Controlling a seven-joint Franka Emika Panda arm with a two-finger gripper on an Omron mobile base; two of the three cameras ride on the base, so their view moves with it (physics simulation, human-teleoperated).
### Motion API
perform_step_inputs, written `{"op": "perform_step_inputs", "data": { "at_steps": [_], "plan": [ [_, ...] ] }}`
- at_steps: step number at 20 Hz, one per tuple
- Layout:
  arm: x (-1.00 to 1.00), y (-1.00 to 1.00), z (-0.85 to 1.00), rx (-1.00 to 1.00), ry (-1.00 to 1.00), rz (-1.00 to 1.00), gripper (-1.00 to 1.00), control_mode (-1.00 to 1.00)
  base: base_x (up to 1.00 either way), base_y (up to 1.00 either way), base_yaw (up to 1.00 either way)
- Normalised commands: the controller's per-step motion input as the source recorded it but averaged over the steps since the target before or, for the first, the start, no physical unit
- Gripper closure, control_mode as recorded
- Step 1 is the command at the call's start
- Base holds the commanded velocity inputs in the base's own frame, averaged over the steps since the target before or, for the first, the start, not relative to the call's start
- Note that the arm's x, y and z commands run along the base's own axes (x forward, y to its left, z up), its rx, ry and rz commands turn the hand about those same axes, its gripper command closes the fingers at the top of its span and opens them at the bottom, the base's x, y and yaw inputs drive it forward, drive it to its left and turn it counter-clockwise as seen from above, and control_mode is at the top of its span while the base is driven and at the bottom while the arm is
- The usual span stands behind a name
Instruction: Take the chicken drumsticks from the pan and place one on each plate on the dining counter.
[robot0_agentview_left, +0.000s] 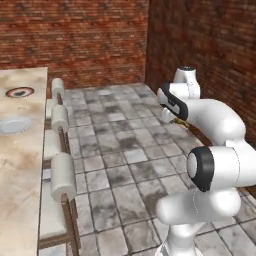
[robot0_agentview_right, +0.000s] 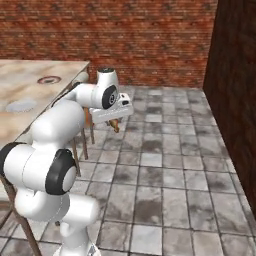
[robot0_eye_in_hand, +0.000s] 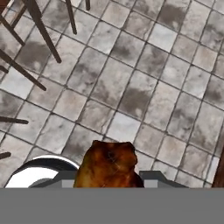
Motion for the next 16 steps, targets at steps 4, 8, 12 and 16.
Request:
{"op": "perform_step_inputs", "data": {
  "at_steps": [4,8,12,16],
  "plan": [
    [0.00,0.00,0.00,0.00,0.00,0.00,1.00,1.00,1.00,0.00,0.43],
    [0.00,0.00,0.00,0.00,0.00,0.00,1.00,1.00,1.00,0.00,0.45],
    [0.00,0.00,0.00,0.00,0.00,0.00,1.00,1.00,1.00,-0.04,0.46],
    [0.00,0.00,0.00,0.00,0.00,0.00,1.00,1.00,1.00,-0.06,0.46]
  ]
}}
